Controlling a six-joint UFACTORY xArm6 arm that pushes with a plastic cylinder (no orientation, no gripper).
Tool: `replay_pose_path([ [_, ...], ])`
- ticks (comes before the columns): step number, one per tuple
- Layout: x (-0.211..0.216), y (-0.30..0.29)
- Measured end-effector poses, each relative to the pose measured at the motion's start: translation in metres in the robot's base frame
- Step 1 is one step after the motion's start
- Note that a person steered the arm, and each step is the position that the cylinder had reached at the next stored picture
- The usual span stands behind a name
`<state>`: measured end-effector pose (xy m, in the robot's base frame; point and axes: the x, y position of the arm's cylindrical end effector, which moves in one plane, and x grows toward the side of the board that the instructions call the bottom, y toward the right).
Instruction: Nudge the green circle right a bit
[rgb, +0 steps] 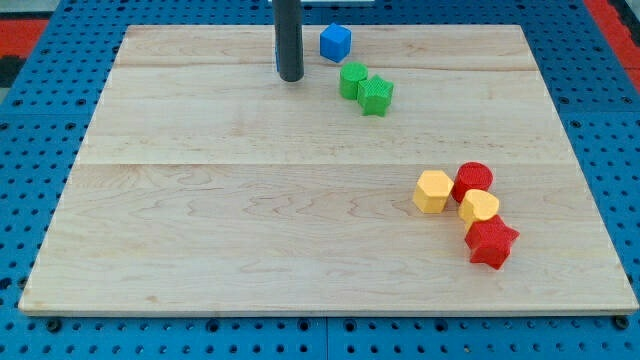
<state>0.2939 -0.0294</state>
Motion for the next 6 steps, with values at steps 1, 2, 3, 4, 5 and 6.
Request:
replay_pose_path([
  [1, 0.003, 0.061],
  [2, 0.032, 0.051],
  [3, 0.109, 0.072],
  [4, 0.130, 0.179],
  [5, 0.143, 0.248],
  [6, 0.218, 0.272],
])
